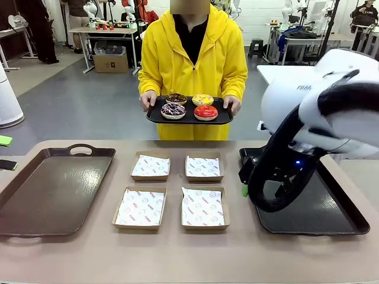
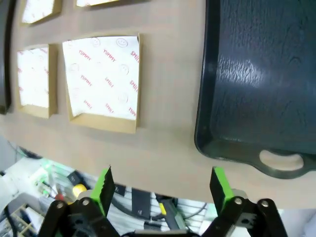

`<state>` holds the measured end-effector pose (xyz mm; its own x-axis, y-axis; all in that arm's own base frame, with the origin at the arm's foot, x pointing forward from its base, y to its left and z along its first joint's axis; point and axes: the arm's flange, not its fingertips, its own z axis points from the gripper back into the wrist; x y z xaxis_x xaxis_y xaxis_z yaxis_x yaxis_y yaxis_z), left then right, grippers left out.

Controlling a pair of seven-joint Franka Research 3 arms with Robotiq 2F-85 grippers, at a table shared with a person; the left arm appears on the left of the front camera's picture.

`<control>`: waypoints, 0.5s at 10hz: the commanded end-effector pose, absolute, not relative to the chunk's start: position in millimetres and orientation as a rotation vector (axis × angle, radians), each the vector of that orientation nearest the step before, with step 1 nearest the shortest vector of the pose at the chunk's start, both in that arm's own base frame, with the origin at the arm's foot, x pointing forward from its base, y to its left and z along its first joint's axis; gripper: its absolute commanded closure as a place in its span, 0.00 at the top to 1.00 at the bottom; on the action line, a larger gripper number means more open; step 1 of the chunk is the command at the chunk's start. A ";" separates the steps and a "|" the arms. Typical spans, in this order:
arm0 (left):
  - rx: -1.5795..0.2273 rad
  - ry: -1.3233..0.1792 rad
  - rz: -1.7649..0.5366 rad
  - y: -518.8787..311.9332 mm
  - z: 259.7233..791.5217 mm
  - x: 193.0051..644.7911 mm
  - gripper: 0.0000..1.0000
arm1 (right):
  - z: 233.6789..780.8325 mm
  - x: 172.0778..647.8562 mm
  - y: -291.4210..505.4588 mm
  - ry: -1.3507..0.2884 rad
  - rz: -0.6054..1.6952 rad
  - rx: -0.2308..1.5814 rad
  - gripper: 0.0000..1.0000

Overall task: Individually package the donuts and arrange them on the tray.
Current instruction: Pick up one Paper togo box.

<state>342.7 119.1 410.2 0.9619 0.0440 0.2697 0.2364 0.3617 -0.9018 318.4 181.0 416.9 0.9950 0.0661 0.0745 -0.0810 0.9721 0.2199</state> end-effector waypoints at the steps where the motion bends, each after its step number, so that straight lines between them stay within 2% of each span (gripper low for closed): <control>1: -1.214 -0.277 -0.132 120.5 411.2 341.3 1.00 | 403.0 332.7 227.2 -0.098 0.050 0.135 1.00; 5: -1.214 -0.277 -0.132 120.5 411.2 341.3 1.00 | 358.9 363.5 271.7 -0.130 -0.035 0.068 1.00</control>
